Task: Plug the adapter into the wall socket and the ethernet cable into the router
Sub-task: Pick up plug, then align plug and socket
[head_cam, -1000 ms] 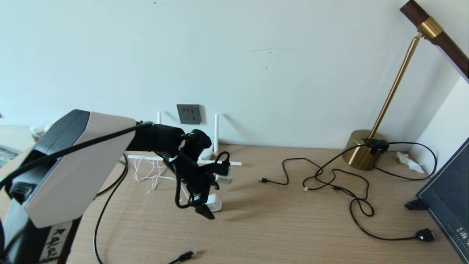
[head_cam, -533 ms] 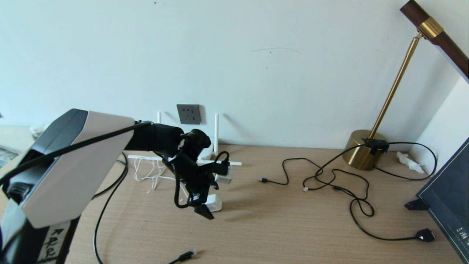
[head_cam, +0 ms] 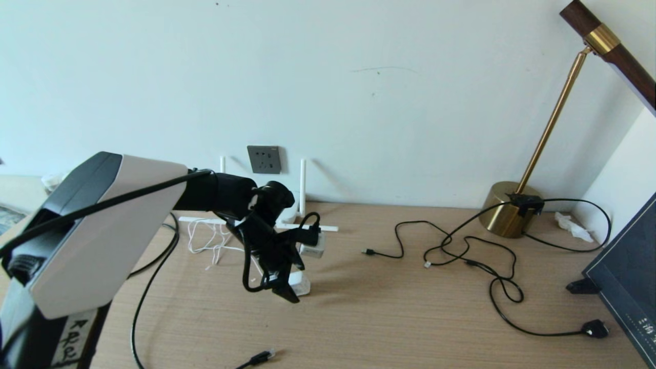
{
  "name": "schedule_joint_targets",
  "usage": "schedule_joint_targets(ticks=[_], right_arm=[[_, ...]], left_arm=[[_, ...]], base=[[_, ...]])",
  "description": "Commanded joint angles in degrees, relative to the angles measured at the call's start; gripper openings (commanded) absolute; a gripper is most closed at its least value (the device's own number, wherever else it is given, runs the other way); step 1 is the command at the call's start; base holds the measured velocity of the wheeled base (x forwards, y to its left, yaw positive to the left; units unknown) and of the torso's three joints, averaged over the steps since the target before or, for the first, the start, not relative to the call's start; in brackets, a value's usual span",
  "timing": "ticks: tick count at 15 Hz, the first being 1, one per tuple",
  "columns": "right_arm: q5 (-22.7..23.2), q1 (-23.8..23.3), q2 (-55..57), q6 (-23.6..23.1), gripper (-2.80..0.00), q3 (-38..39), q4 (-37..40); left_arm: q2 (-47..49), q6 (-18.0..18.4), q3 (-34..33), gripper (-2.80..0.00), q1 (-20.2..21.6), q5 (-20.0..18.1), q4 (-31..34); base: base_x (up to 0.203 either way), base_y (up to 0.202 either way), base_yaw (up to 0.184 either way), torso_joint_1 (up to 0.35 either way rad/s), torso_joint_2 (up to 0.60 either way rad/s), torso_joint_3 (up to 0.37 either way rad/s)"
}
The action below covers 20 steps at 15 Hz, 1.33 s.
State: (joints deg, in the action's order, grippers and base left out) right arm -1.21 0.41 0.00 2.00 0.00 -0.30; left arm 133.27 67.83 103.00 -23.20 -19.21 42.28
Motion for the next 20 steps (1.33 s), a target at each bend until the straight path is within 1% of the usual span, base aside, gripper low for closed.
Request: schedule_joint_targets(ticks=[1, 4, 7, 11, 14, 15, 16, 17, 18, 19, 20], right_arm=[[-0.02, 0.02, 0.09, 0.02, 0.00, 0.00, -0.05], [-0.02, 0.02, 0.09, 0.02, 0.00, 0.00, -0.05], [-0.02, 0.02, 0.09, 0.02, 0.00, 0.00, -0.05], [-0.02, 0.02, 0.09, 0.02, 0.00, 0.00, -0.05], [-0.02, 0.02, 0.09, 0.02, 0.00, 0.00, -0.05], [-0.02, 0.02, 0.09, 0.02, 0.00, 0.00, -0.05], [-0.02, 0.02, 0.09, 0.02, 0.00, 0.00, -0.05], [-0.02, 0.02, 0.09, 0.02, 0.00, 0.00, -0.05], [-0.02, 0.02, 0.09, 0.02, 0.00, 0.00, -0.05], [-0.02, 0.02, 0.09, 0.02, 0.00, 0.00, -0.05], [-0.02, 0.02, 0.09, 0.02, 0.00, 0.00, -0.05]], left_arm=[[-0.03, 0.37, 0.00, -2.80, 0.00, -0.12, 0.17], [-0.13, 0.37, -0.65, -2.80, 0.00, -0.12, 0.16], [-0.56, 0.37, -2.80, -2.80, 0.00, -0.16, -0.48], [-4.83, 0.26, -5.05, -2.80, 0.26, -0.49, -0.62], [-11.53, -0.60, -5.93, -2.80, 2.03, -3.48, -0.56], [-14.58, -1.93, -6.41, -2.80, 2.87, -4.17, -0.58], [-18.36, -4.94, -7.14, -2.80, 3.88, -4.56, -0.59], [-22.54, -9.15, -8.12, -2.80, 5.06, -4.84, -0.60], [-26.71, -12.62, -9.30, -2.80, 6.69, -5.07, -0.61], [-31.25, -15.22, -10.94, -2.80, 9.25, -5.46, -0.61], [-35.87, -16.87, -13.03, -2.80, 12.95, -5.85, -0.61]], base=[[0.000, 0.000, 0.000, 0.000, 0.00, 0.000], [0.000, 0.000, 0.000, 0.000, 0.00, 0.000], [0.000, 0.000, 0.000, 0.000, 0.00, 0.000], [0.000, 0.000, 0.000, 0.000, 0.00, 0.000], [0.000, 0.000, 0.000, 0.000, 0.00, 0.000], [0.000, 0.000, 0.000, 0.000, 0.00, 0.000], [0.000, 0.000, 0.000, 0.000, 0.00, 0.000], [0.000, 0.000, 0.000, 0.000, 0.00, 0.000], [0.000, 0.000, 0.000, 0.000, 0.00, 0.000], [0.000, 0.000, 0.000, 0.000, 0.00, 0.000], [0.000, 0.000, 0.000, 0.000, 0.00, 0.000]])
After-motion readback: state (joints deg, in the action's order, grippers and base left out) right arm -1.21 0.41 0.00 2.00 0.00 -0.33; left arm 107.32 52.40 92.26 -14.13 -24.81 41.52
